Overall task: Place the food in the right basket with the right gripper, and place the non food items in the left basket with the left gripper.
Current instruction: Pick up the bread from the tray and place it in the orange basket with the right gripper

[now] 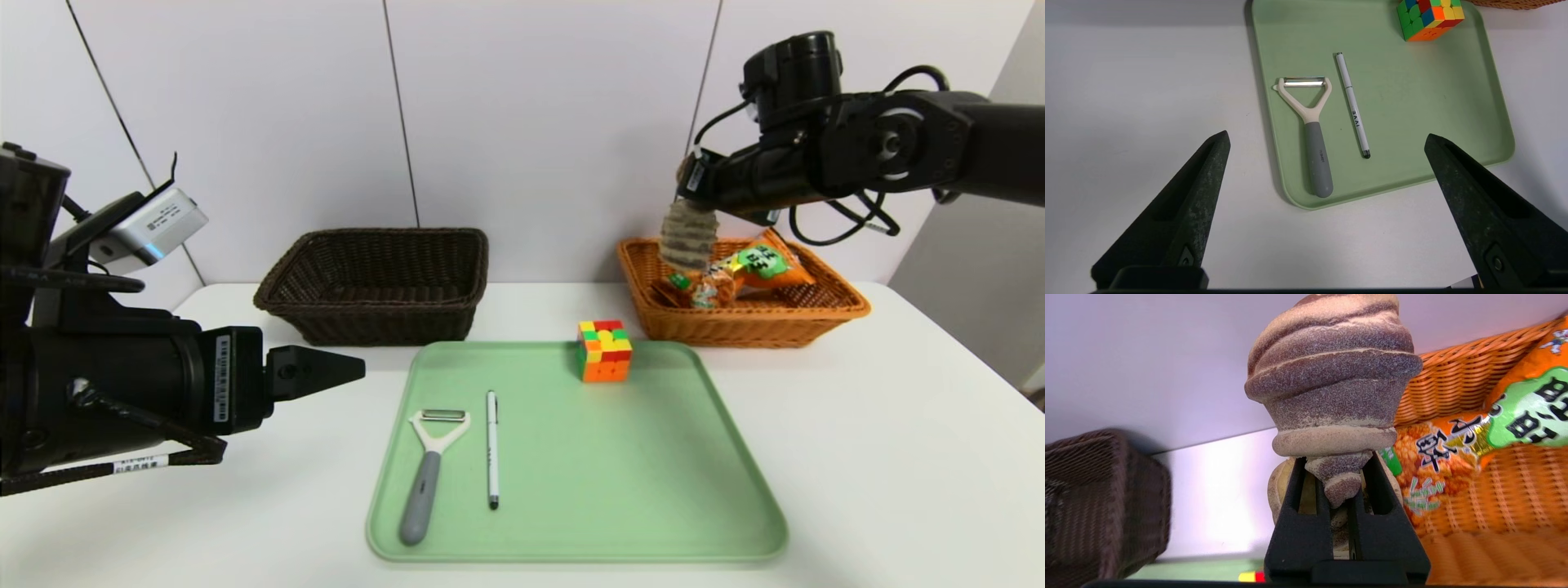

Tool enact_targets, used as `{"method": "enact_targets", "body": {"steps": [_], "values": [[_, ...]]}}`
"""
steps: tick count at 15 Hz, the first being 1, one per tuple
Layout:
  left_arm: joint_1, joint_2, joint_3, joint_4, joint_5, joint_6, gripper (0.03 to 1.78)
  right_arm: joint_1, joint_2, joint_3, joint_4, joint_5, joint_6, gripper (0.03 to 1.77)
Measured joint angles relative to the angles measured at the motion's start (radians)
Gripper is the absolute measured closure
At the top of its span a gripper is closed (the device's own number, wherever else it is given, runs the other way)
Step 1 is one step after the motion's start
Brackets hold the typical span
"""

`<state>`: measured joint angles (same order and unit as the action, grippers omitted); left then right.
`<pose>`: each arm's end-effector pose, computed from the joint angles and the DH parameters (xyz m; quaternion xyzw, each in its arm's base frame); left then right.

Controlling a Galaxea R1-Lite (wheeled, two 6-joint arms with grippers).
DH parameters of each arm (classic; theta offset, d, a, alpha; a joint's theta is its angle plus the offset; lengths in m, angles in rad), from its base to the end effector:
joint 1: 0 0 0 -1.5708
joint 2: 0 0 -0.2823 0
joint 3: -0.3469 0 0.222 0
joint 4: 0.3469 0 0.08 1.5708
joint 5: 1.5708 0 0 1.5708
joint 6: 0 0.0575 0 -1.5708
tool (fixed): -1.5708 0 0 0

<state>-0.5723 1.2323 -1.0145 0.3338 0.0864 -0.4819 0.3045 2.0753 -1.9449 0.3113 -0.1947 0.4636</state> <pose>0.2072 -0.1276 0.2229 -0.1373 0.3055 -0.1633 0.9280 0.4580 0.1323 0.2365 0.1711 0.2189 0.0033 0.9606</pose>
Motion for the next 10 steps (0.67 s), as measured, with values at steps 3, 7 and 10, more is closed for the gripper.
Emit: {"method": "enact_targets", "body": {"steps": [3,7,10], "values": [[0.000,-0.002,0.000,0.000,0.000,0.000,0.12,-0.009,0.064,0.000,-0.033,0.000,0.014,1.63],[0.000,-0.002,0.000,0.000,0.000,0.000,0.12,-0.016,0.112,0.001,-0.027,-0.006,0.036,1.63],[0.000,-0.001,0.000,0.000,0.000,0.001,0.12,-0.016,0.127,0.007,-0.020,-0.009,0.036,1.63]]}}
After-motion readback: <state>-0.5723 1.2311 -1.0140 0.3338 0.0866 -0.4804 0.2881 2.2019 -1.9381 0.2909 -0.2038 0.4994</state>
